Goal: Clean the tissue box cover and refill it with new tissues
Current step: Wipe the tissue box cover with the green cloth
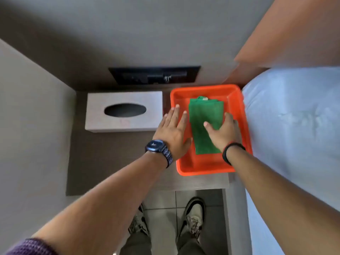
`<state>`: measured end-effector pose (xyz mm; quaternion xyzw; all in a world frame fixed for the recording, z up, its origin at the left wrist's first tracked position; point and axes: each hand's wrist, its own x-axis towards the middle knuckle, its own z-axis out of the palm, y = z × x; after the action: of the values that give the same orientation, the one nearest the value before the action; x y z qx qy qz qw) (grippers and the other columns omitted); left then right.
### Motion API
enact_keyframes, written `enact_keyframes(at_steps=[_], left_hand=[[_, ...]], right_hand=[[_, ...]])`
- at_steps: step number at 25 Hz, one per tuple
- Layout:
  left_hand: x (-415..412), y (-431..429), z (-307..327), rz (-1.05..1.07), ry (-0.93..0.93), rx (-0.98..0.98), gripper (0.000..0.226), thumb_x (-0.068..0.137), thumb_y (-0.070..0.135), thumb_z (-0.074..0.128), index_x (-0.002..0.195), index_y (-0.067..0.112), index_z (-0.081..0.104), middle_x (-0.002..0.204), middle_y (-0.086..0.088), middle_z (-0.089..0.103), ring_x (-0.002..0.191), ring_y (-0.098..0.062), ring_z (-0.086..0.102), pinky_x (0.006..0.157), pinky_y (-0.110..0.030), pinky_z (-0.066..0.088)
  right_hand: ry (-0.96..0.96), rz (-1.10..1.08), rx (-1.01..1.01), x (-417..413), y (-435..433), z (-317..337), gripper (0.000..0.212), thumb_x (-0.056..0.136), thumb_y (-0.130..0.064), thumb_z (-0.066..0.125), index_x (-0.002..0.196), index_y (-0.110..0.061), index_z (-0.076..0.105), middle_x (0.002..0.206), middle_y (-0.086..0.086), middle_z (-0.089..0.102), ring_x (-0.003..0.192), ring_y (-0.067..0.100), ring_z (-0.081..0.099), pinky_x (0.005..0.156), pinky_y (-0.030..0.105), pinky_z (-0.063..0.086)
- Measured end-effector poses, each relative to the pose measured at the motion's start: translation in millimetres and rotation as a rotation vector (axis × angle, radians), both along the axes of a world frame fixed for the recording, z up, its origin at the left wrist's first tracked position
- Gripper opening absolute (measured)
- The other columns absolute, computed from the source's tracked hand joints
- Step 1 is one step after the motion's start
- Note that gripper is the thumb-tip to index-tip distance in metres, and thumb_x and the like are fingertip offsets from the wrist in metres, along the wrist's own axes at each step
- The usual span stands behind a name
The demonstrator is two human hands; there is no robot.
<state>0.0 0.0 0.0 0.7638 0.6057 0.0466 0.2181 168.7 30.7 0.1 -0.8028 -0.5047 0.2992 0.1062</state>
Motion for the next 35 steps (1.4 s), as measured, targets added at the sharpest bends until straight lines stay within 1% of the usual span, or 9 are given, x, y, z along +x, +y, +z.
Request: enact_keyframes(at_steps=[4, 9, 15, 21, 24, 28, 31, 33, 35], left_hand=[[-6, 14, -40, -0.053, 0.118, -0.019, 0.086, 0.086, 0.044, 0.049, 0.146, 0.003, 0.004, 0.156, -0.018, -0.003, 0.142, -0.028, -0.001, 0.114, -0.037, -0.001], [-11, 10, -52, -0.121, 0.102, 0.001, 0.078, 0.089, 0.041, 0.045, 0.146, 0.000, 0.008, 0.156, -0.017, 0.001, 0.142, -0.027, 0.001, 0.113, -0.035, -0.003], [-15, 17, -44, -0.142, 0.076, -0.036, 0.079, 0.090, 0.044, 0.044, 0.146, 0.002, 0.009, 0.156, -0.017, 0.004, 0.142, -0.026, 0.005, 0.113, -0.035, 0.000], [-95, 23, 1, -0.034, 0.008, 0.032, 0.075, 0.082, 0.057, 0.051, 0.141, 0.013, 0.034, 0.149, -0.015, 0.031, 0.129, -0.031, 0.036, 0.104, -0.042, 0.031], [-160, 28, 11, 0.138, 0.026, 0.099, 0.080, 0.073, 0.066, 0.057, 0.135, 0.016, 0.044, 0.142, -0.012, 0.042, 0.126, -0.029, 0.040, 0.103, -0.044, 0.036], [-230, 37, 2, 0.263, 0.121, -0.024, 0.118, 0.042, 0.081, 0.067, 0.138, 0.021, 0.033, 0.140, -0.008, 0.041, 0.124, -0.029, 0.039, 0.102, -0.041, 0.034], [-258, 42, -15, 0.207, 0.225, -0.124, 0.143, 0.024, 0.081, 0.069, 0.142, 0.020, 0.017, 0.145, -0.010, 0.032, 0.129, -0.032, 0.030, 0.107, -0.047, 0.024], [-268, 48, -28, 0.141, 0.301, -0.170, 0.152, 0.022, 0.079, 0.071, 0.145, 0.022, 0.002, 0.152, -0.011, 0.019, 0.135, -0.033, 0.018, 0.111, -0.048, 0.012], [-270, 56, -39, 0.073, 0.329, -0.210, 0.155, 0.025, 0.076, 0.074, 0.144, 0.023, -0.009, 0.156, -0.007, 0.007, 0.138, -0.031, 0.009, 0.111, -0.046, 0.002]], right_hand=[[-0.061, -0.117, -0.121, -3, 23, -42, 0.085, 0.070, -0.053, 0.075, 0.130, -0.005, 0.040, 0.132, 0.023, 0.051, 0.122, 0.040, 0.050, 0.098, 0.046, 0.043], [-0.141, -0.138, -0.206, 3, 29, -69, 0.087, 0.065, -0.049, 0.082, 0.127, 0.000, 0.045, 0.133, 0.025, 0.048, 0.120, 0.042, 0.050, 0.098, 0.046, 0.043], [-0.070, -0.069, -0.193, -11, 26, -66, 0.038, 0.084, -0.035, 0.068, 0.107, -0.005, 0.059, 0.113, 0.020, 0.065, 0.102, 0.040, 0.061, 0.076, 0.038, 0.045], [0.229, -0.169, 0.154, -51, 15, -3, 0.024, 0.084, -0.025, 0.069, 0.100, -0.009, 0.062, 0.103, 0.014, 0.071, 0.096, 0.034, 0.066, 0.073, 0.031, 0.042], [0.369, -0.104, 0.145, -96, 15, 15, 0.018, 0.083, -0.023, 0.071, 0.095, -0.014, 0.062, 0.094, 0.005, 0.070, 0.092, 0.028, 0.067, 0.075, 0.031, 0.047], [0.296, 0.051, 0.046, -149, 28, 1, 0.033, 0.083, -0.031, 0.070, 0.106, -0.008, 0.062, 0.109, 0.010, 0.070, 0.101, 0.031, 0.064, 0.084, 0.037, 0.051], [0.197, 0.051, 0.009, -164, 38, -18, 0.052, 0.082, -0.035, 0.071, 0.120, -0.005, 0.053, 0.117, 0.018, 0.065, 0.106, 0.038, 0.061, 0.086, 0.043, 0.051], [0.152, 0.026, 0.115, -173, 36, -22, 0.061, 0.079, -0.029, 0.074, 0.129, -0.008, 0.044, 0.118, 0.021, 0.061, 0.107, 0.041, 0.058, 0.087, 0.044, 0.048], [-0.035, 0.177, 0.339, -181, 30, -28, 0.075, 0.079, -0.024, 0.071, 0.141, -0.007, 0.033, 0.129, 0.025, 0.048, 0.114, 0.044, 0.048, 0.095, 0.045, 0.040]])
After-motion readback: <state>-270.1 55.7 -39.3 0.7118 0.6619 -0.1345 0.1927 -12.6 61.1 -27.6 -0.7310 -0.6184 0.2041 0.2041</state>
